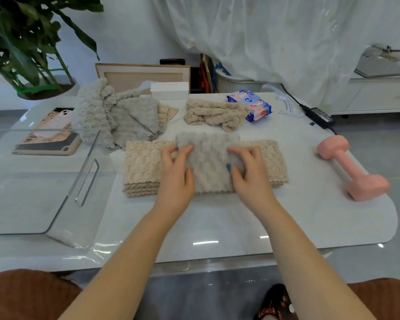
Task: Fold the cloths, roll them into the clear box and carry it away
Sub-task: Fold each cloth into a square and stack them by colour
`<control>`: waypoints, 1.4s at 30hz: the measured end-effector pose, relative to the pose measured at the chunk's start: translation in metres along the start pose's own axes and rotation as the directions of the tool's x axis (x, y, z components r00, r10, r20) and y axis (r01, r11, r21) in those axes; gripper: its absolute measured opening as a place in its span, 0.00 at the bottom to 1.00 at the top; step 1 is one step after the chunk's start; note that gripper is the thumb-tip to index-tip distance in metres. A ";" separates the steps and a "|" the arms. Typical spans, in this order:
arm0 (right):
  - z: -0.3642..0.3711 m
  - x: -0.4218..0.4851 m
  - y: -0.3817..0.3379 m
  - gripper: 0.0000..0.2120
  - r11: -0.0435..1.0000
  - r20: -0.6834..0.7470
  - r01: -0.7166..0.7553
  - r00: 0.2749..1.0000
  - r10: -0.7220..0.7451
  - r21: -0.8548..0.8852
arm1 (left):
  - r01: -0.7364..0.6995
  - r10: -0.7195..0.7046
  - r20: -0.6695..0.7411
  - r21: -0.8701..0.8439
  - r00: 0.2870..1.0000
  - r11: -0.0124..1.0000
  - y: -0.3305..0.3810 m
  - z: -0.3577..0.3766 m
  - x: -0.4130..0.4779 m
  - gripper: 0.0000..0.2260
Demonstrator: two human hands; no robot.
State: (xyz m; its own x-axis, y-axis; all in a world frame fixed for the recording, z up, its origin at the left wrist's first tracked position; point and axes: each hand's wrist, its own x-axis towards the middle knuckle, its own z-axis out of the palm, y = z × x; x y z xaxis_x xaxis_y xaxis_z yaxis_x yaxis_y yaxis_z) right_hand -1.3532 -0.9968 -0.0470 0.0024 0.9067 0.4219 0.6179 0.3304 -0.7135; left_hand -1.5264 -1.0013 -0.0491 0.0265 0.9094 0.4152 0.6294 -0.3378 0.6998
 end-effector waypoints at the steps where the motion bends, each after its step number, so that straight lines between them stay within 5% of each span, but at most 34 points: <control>1: 0.001 0.019 0.001 0.18 0.999 -0.032 0.029 0.999 -0.030 -0.042 | 0.002 -0.002 0.001 0.050 1.000 0.999 0.000 0.005 0.022 0.21; 4: 0.021 0.056 0.023 0.16 0.973 0.097 0.055 0.995 -0.034 -0.223 | 0.055 -0.074 0.074 0.237 0.995 0.970 -0.023 0.033 0.059 0.26; 8: 0.067 0.044 0.073 0.23 0.892 0.374 -0.118 0.878 0.298 -0.436 | 0.156 -0.350 0.295 0.523 0.889 0.838 -0.069 0.071 0.035 0.29; 14: 0.075 0.046 0.077 0.24 0.900 0.357 -0.147 0.883 0.306 -0.409 | 0.124 -0.340 0.266 0.596 0.902 0.794 -0.068 0.077 0.038 0.30; 19: 0.061 0.052 0.065 0.15 0.904 0.359 -0.086 0.899 0.251 -0.418 | 0.056 -0.208 0.183 0.605 0.961 0.794 -0.054 0.062 0.041 0.23; 22: 0.036 0.063 0.055 0.14 0.910 0.067 -0.013 0.997 0.044 -0.414 | 0.007 -0.045 0.068 0.471 0.997 0.882 -0.052 0.036 0.059 0.14; 24: 0.023 0.073 0.055 0.21 0.867 -0.121 -0.113 0.991 0.062 -0.486 | 0.035 -0.011 -0.060 0.411 0.998 0.911 -0.056 0.019 0.082 0.11; 26: 0.018 0.080 0.066 0.33 0.787 -0.055 -0.299 0.945 0.321 -0.540 | 0.107 -0.063 -0.119 0.415 0.991 0.904 -0.067 0.007 0.114 0.12; 28: 0.025 0.075 0.087 0.41 0.707 0.105 -0.334 0.861 0.499 -0.623 | 0.203 -0.209 -0.043 0.494 0.977 0.846 -0.091 0.005 0.139 0.15; 32: 0.040 0.064 0.114 0.42 0.645 0.176 -0.254 0.833 0.525 -0.720 | 0.344 -0.583 0.161 0.673 0.796 0.655 -0.153 0.019 0.133 0.22; 39: 0.045 0.064 0.116 0.42 0.624 0.132 -0.261 0.849 0.511 -0.736 | 0.402 -0.570 0.075 0.633 0.818 0.661 -0.174 0.027 0.130 0.29; 42: 0.045 0.064 0.115 0.42 0.620 0.130 -0.264 0.847 0.515 -0.739 | 0.422 -0.459 -0.060 0.512 0.886 0.748 -0.166 0.028 0.123 0.25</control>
State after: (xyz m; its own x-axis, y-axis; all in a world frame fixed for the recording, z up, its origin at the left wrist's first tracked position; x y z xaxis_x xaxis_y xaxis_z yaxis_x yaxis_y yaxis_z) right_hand -1.3174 -0.8887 -0.1273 0.2181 0.9724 -0.0826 0.9634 -0.2280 -0.1407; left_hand -1.6066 -0.8266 -0.1305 -0.3125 0.9464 0.0817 0.8796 0.2558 0.4011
